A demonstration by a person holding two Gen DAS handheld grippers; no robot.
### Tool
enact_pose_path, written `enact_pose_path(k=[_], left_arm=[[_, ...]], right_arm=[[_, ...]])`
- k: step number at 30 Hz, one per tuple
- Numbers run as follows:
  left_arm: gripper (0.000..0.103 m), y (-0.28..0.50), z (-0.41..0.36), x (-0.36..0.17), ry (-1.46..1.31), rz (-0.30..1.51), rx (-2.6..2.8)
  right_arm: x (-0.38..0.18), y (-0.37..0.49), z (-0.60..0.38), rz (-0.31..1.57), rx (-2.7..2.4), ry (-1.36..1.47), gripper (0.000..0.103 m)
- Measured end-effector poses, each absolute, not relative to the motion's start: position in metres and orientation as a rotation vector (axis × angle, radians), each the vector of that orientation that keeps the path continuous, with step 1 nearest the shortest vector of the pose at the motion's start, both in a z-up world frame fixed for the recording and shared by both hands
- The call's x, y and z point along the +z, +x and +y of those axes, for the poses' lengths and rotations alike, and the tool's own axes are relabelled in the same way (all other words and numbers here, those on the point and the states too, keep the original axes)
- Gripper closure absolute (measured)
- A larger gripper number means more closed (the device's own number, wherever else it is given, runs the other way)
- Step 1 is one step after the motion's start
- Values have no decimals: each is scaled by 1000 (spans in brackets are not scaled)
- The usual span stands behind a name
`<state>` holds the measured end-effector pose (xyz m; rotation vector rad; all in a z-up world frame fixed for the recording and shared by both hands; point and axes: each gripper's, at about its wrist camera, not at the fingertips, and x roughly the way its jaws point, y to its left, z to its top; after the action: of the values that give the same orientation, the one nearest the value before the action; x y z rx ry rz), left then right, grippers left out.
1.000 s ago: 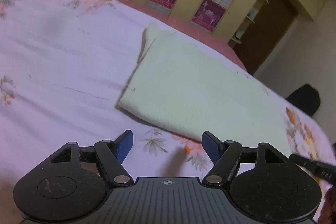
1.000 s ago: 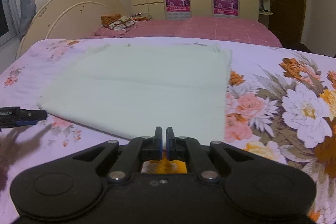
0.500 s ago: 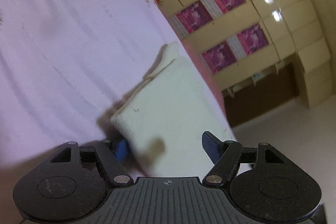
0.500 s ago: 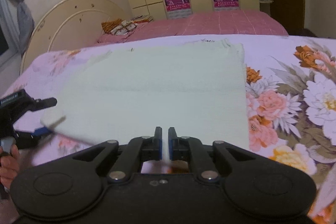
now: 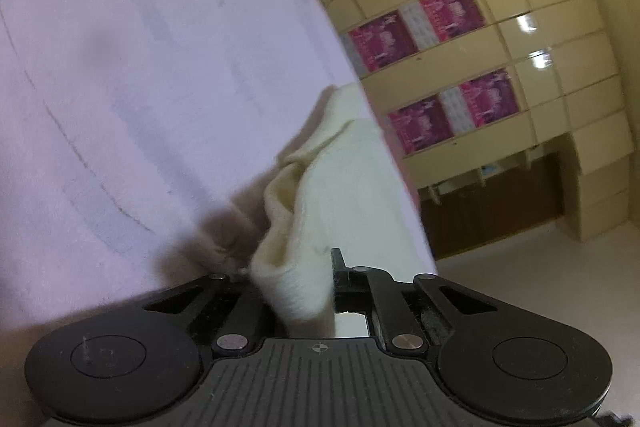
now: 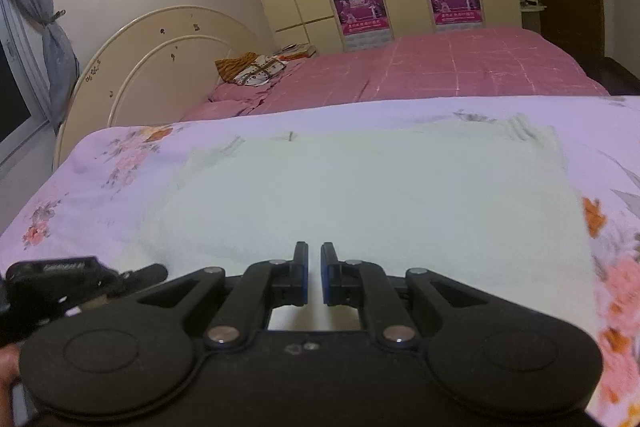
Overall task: Fold small clothes
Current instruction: 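Lift the sweater end with the left gripper and fold it over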
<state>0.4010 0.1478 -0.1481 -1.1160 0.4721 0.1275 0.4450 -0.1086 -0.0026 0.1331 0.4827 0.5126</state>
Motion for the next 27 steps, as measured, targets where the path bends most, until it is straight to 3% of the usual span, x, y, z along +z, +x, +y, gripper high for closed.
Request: enact_pose_path(k=[12,20,23,27], left_arm=[[96,425,147,-136,-1005,524,114],[96,464,80,-40,-515,554,-42],[96,484,40,-19,-363,599,-125],[96,502,-14,-16,-187,673,-199]], right_arm=[[-22,458,-97,520,469,56,99],[-18,465,-106,547,479,138,100],[-10,455,-126,488,443,228,91],[-7,447,-180,447,388,381,88]])
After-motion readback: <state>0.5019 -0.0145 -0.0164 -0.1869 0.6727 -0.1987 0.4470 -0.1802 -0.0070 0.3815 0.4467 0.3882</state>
